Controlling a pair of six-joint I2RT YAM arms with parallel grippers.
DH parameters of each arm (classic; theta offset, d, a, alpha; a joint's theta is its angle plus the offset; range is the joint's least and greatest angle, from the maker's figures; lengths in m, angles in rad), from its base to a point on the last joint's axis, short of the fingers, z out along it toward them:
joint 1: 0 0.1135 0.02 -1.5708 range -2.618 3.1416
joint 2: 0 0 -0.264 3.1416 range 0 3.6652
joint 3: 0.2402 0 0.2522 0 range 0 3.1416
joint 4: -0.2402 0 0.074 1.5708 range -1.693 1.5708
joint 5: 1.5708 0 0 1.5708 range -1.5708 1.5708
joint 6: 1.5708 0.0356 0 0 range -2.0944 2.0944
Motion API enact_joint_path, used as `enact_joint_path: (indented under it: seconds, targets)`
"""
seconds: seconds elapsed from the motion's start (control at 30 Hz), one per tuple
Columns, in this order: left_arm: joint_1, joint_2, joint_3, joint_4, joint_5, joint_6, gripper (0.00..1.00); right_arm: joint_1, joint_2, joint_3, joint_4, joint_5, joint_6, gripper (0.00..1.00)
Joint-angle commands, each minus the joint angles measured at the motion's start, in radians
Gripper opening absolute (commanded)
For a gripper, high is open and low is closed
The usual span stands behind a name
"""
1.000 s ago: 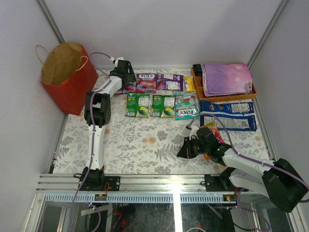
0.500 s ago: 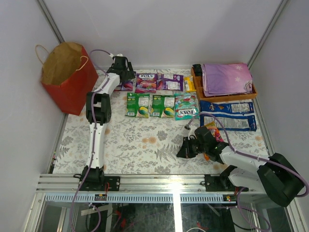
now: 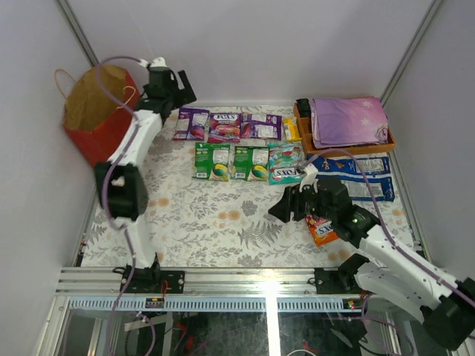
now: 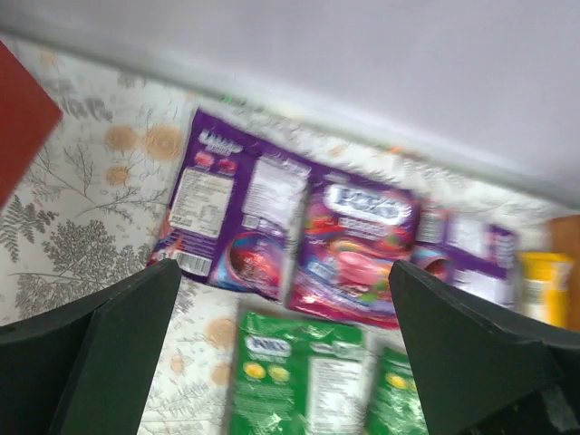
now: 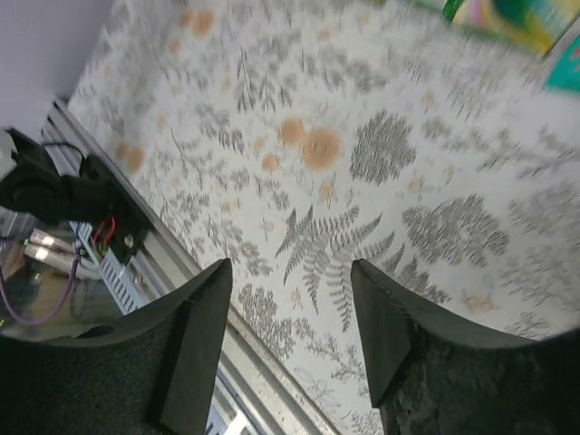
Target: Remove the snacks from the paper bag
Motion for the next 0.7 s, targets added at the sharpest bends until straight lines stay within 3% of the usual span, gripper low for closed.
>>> enact_joint_path:
  seconds: [0.0, 0.13, 0.27, 0.47, 0.67]
  targets:
    - [-0.122, -0.360, -0.240, 0.165, 0.079, -0.051, 1.00, -0.093, -0.130, 0.091, -0.150, 0.055, -0.076, 0.63]
    - [-0.334, -0.592, -0.573, 0.324, 0.091, -0.083, 1.00, -0.205, -0.157, 0.133, -0.237, 0.015, -0.083, 0.61]
    - [-0.545, -0.638, -0.725, 0.400, 0.083, -0.137, 1.00, -0.361, -0.133, 0.163, -0.301, -0.085, -0.107, 0.61]
    - [-0.776, -0.468, -0.741, 0.442, 0.091, -0.144, 1.00, -0.585, -0.175, 0.109, -0.247, -0.271, -0.011, 0.60]
    - [-0.852, -0.324, -0.724, 0.530, 0.158, -0.157, 1.00, -0.926, -0.155, -0.062, -0.021, -0.561, 0.227, 0.50]
